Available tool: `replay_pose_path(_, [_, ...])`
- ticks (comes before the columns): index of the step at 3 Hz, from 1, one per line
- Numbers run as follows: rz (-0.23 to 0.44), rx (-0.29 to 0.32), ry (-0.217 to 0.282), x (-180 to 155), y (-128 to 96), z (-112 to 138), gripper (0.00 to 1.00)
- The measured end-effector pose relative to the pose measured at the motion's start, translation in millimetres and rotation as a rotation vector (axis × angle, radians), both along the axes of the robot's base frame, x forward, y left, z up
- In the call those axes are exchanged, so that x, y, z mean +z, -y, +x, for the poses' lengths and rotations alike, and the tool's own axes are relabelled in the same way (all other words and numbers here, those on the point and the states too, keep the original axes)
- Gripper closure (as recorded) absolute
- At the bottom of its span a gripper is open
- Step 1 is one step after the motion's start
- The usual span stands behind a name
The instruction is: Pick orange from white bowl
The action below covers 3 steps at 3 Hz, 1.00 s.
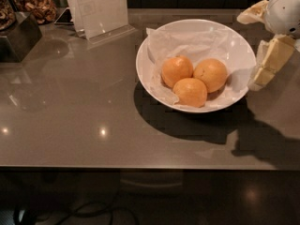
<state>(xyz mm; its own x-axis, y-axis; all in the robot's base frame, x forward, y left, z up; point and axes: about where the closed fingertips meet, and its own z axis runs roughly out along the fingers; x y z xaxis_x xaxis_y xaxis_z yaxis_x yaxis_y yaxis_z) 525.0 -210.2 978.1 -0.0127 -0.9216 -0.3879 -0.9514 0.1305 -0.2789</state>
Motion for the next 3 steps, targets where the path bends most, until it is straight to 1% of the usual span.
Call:
replay_pose_path(1, [0.113,0.041,-0.030,-14.3,-1.5,31.1,0.00])
replay_pose_path(2, [0.126,0.040,-0.024,-16.0,-3.4,38.4,0.00])
replay_pose_path(3, [0.164,0.042,-0.053,-30.2,-8.4,40.8,0.00])
